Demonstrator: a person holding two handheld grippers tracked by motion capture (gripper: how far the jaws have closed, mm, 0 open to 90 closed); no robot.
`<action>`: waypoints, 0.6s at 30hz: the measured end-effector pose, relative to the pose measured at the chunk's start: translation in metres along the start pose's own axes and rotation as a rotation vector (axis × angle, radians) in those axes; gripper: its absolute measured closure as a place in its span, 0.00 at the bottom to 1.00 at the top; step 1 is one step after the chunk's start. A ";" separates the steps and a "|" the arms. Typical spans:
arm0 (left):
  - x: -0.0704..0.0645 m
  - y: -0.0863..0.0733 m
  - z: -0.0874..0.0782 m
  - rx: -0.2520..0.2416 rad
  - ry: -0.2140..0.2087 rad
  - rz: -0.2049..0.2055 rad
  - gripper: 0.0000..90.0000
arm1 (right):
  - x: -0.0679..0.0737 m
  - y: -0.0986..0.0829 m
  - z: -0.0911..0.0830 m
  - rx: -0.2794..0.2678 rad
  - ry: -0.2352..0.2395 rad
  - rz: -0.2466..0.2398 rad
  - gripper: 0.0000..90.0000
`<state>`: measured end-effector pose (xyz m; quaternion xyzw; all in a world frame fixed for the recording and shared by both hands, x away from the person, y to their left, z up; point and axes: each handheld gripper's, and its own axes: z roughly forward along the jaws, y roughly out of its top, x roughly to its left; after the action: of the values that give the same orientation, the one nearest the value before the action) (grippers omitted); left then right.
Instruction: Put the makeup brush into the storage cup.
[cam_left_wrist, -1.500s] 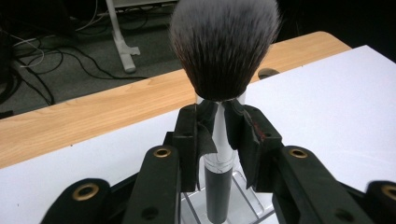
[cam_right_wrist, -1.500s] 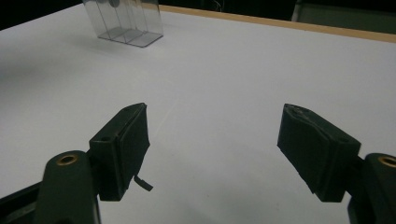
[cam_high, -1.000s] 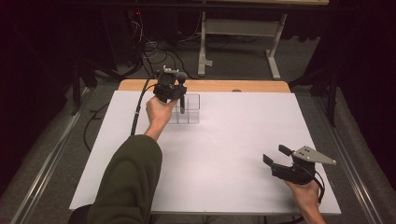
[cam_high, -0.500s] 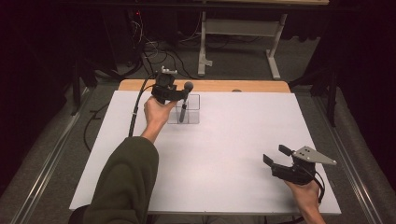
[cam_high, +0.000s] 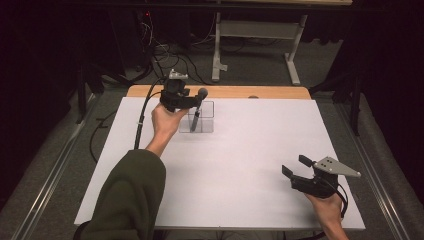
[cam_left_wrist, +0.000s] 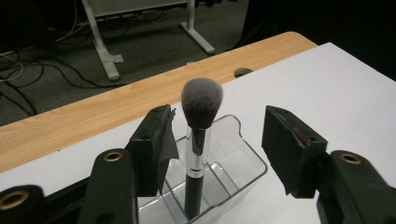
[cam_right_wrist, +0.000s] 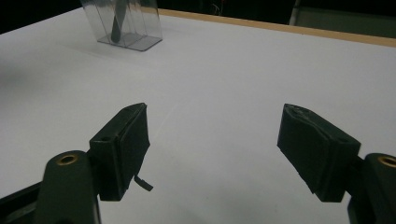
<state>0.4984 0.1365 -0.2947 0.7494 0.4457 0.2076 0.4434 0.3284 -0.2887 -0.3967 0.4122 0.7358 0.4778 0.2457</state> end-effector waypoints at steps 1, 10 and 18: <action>0.000 0.000 -0.001 -0.002 -0.002 0.003 0.48 | 0.000 0.000 0.000 0.000 -0.001 0.002 0.29; -0.003 0.002 -0.011 -0.020 -0.018 0.012 0.46 | 0.000 0.000 0.000 0.001 -0.001 0.002 0.29; -0.003 0.002 -0.019 -0.039 -0.030 0.015 0.46 | 0.000 0.000 0.000 0.000 -0.001 0.002 0.29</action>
<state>0.4840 0.1425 -0.2829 0.7468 0.4294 0.2083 0.4631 0.3284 -0.2888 -0.3966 0.4133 0.7353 0.4778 0.2454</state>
